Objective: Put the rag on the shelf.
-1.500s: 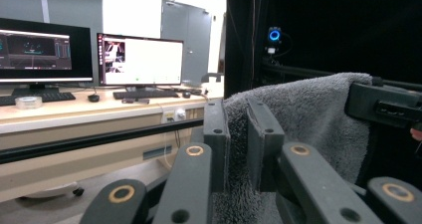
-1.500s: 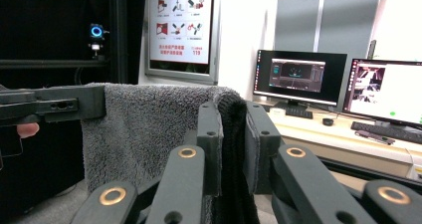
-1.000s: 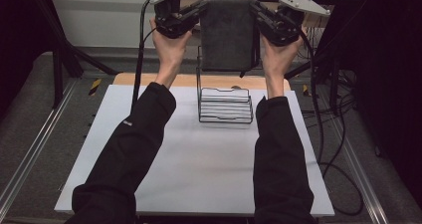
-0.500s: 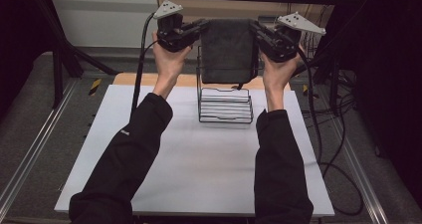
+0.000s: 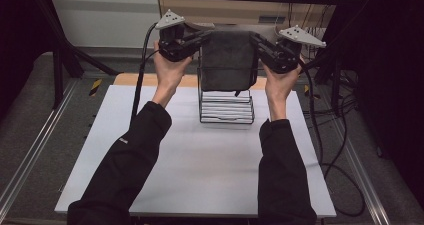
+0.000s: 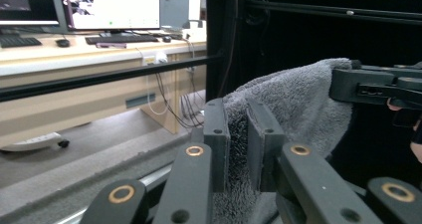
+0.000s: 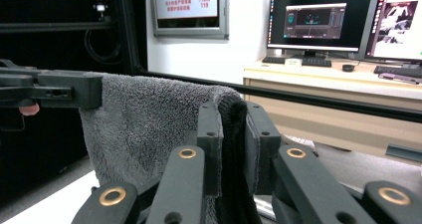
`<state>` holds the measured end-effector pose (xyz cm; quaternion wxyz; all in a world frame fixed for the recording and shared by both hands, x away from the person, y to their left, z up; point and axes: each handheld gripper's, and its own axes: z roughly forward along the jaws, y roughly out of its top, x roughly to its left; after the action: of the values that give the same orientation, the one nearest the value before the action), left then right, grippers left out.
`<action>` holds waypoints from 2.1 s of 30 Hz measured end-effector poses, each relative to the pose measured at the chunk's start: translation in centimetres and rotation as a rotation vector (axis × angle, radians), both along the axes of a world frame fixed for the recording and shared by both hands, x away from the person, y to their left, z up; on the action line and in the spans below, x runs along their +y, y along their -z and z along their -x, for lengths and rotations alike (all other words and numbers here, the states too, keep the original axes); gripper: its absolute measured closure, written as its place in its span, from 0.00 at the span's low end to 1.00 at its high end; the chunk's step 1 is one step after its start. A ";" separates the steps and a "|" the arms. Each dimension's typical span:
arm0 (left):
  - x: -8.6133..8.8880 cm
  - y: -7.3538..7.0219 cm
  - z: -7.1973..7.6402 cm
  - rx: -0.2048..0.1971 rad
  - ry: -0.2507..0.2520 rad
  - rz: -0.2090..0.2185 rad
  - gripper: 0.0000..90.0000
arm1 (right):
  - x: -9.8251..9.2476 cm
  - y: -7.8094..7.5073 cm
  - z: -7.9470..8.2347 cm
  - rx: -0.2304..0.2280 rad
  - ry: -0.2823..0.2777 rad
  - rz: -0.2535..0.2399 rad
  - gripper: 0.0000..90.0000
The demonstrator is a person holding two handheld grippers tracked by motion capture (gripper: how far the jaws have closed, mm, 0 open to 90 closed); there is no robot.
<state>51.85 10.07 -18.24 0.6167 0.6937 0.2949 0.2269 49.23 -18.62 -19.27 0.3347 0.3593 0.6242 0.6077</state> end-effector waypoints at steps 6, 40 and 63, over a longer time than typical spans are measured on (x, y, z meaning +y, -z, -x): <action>0.1 0.2 0.7 0.016 0.032 -0.021 0.89 | -0.4 0.6 0.5 0.013 -0.025 -0.004 0.89; 0.9 2.6 3.9 0.146 0.095 -0.098 0.79 | -1.1 3.7 3.6 0.111 -0.116 0.075 0.89; -0.2 3.4 3.6 0.261 0.096 -0.174 0.99 | -1.3 5.0 4.1 0.138 -0.162 0.093 0.78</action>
<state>48.29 9.85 -21.67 0.5208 0.7814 0.3183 0.1300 45.14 -19.92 -24.30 0.2569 0.3327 0.7003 0.5770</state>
